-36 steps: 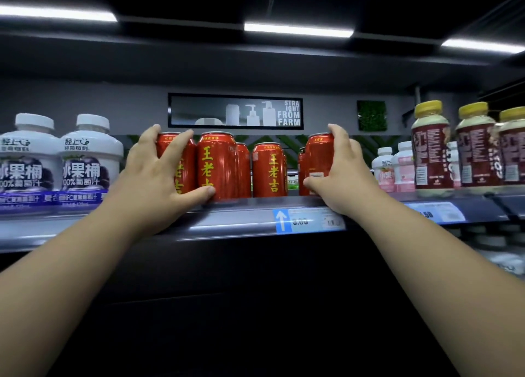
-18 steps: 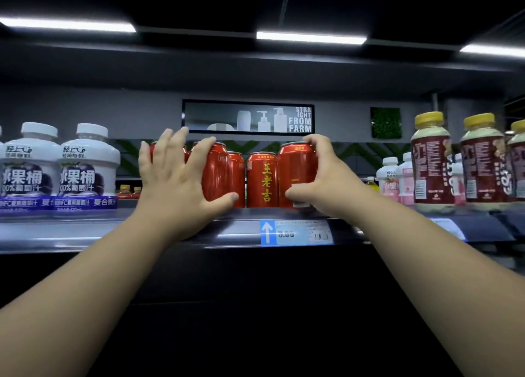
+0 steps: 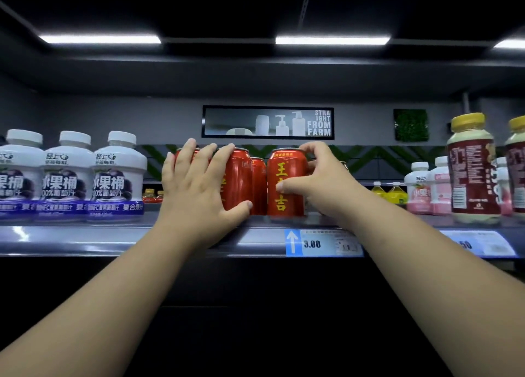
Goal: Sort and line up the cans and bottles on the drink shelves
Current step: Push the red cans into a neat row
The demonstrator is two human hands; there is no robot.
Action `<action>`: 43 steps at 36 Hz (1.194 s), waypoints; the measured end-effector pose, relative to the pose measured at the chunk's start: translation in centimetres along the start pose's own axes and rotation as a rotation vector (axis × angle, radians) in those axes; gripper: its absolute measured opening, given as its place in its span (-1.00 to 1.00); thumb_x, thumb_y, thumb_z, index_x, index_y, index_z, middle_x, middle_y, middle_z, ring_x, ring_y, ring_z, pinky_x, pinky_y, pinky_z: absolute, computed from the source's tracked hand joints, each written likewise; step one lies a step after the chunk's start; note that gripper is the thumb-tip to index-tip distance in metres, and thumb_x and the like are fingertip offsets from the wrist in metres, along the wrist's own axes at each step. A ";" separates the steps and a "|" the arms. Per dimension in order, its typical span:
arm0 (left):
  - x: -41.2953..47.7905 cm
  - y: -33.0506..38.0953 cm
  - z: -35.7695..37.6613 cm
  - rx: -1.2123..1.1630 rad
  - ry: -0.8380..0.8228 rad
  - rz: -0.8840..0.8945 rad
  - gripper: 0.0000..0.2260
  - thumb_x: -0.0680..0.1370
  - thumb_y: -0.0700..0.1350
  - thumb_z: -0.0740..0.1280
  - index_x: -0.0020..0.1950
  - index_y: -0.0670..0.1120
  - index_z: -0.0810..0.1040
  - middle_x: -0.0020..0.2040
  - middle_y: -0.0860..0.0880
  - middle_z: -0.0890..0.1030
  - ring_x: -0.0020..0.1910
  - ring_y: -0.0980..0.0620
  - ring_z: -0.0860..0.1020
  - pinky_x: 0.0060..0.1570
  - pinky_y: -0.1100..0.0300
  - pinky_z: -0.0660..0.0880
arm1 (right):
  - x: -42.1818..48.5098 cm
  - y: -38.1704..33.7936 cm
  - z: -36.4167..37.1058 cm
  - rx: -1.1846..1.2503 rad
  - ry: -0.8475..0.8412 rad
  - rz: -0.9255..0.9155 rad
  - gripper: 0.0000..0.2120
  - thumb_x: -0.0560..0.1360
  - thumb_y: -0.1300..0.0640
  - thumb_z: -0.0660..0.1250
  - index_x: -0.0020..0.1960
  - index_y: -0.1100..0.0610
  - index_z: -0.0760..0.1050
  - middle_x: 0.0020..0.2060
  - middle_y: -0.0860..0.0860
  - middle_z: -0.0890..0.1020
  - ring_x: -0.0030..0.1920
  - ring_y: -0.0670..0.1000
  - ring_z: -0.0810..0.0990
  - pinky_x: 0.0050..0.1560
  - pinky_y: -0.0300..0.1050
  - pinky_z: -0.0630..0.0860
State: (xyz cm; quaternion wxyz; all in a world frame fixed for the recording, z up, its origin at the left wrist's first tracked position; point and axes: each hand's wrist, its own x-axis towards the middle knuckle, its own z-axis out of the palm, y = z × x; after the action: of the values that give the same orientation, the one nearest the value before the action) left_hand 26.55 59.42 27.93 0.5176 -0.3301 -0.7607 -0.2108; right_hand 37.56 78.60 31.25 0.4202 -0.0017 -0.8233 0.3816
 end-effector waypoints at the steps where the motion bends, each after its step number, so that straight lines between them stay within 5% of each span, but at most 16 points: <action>1: 0.0 0.0 0.0 0.002 0.000 0.005 -0.11 0.31 0.44 0.04 0.58 0.12 0.05 0.57 -0.01 0.20 0.60 -0.10 -0.05 0.54 -0.18 -0.17 | 0.1 -0.1 0.3 0.059 -0.030 0.014 -0.32 0.35 0.10 0.61 0.31 -0.10 0.30 0.14 -0.01 0.56 0.09 0.05 0.62 0.07 0.13 0.65; 6: -0.2 -0.1 0.0 -0.035 0.016 0.011 -0.12 0.31 0.42 0.06 0.58 0.10 0.06 0.56 0.01 0.23 0.60 -0.09 -0.05 0.54 -0.18 -0.17 | -0.6 0.2 1.5 -0.071 -0.007 -0.067 -0.17 0.23 -0.17 0.59 0.39 -0.19 0.26 0.19 -0.06 0.51 0.15 0.00 0.58 0.14 0.10 0.62; 11: -0.3 -0.2 -0.1 -0.068 0.045 -0.045 -0.15 0.32 0.41 0.13 0.56 0.16 0.03 0.59 -0.05 0.12 0.60 -0.11 -0.08 0.52 -0.24 -0.18 | -1.0 0.4 1.3 -0.176 -0.022 -0.094 -0.20 0.38 -0.10 0.56 0.47 -0.12 0.20 0.08 -0.16 0.45 0.05 -0.12 0.56 0.14 0.04 0.62; 18: -0.3 -0.2 -0.1 -0.077 0.000 -0.027 -0.13 0.32 0.48 0.14 0.56 0.19 0.00 0.60 -0.05 0.08 0.59 -0.14 -0.14 0.53 -0.23 -0.16 | -1.4 0.0 1.8 -0.254 0.049 -0.105 -0.21 0.27 -0.27 0.59 0.31 -0.15 0.22 0.12 -0.10 0.51 0.06 -0.07 0.59 0.06 -0.01 0.62; 28: -0.4 1.2 -0.8 0.095 0.001 0.106 -0.14 0.33 0.50 0.05 0.57 0.15 0.08 0.58 -0.12 0.12 0.59 -0.23 -0.06 0.50 -0.31 -0.18 | -0.2 0.6 -2.1 -0.151 -0.003 -0.031 -0.43 0.38 -0.02 0.59 0.27 -0.12 0.37 0.06 -0.08 0.53 0.04 -0.07 0.57 -0.15 -0.14 0.54; 34: 0.7 5.2 -0.3 0.019 0.011 0.102 -0.15 0.34 0.50 0.05 0.57 0.20 0.01 0.61 -0.06 0.05 0.60 -0.17 -0.12 0.50 -0.28 -0.23 | 2.5 1.9 -3.4 -0.297 -0.159 -0.001 -0.23 0.36 0.09 0.62 0.46 -0.10 0.33 0.12 -0.04 0.51 0.12 0.00 0.55 0.06 -0.06 0.45; 38: 1.0 5.8 1.0 0.054 -0.006 0.043 -0.17 0.37 0.49 0.07 0.56 0.21 -0.07 0.60 -0.05 0.09 0.59 -0.17 -0.10 0.50 -0.30 -0.21 | 4.0 2.3 -3.1 -0.308 -0.225 -0.027 -0.25 0.44 0.09 0.56 0.50 -0.11 0.26 0.17 0.01 0.51 0.11 0.00 0.54 -0.10 -0.20 0.47; 43: 0.8 5.7 1.4 0.063 0.009 0.040 -0.20 0.41 0.46 0.09 0.57 0.21 -0.06 0.58 -0.02 0.17 0.59 -0.15 -0.07 0.50 -0.30 -0.18 | 5.5 3.6 -2.0 -0.191 -0.227 0.039 -0.41 0.40 0.06 0.58 0.25 -0.22 0.31 0.06 0.09 0.61 0.07 0.15 0.67 0.04 0.25 0.65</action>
State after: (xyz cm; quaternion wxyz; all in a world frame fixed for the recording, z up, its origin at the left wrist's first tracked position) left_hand 29.53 64.53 27.97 0.5351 -0.3280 -0.7579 -0.1778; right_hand 34.24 84.18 33.42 0.3148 -0.0148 -0.8979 0.3074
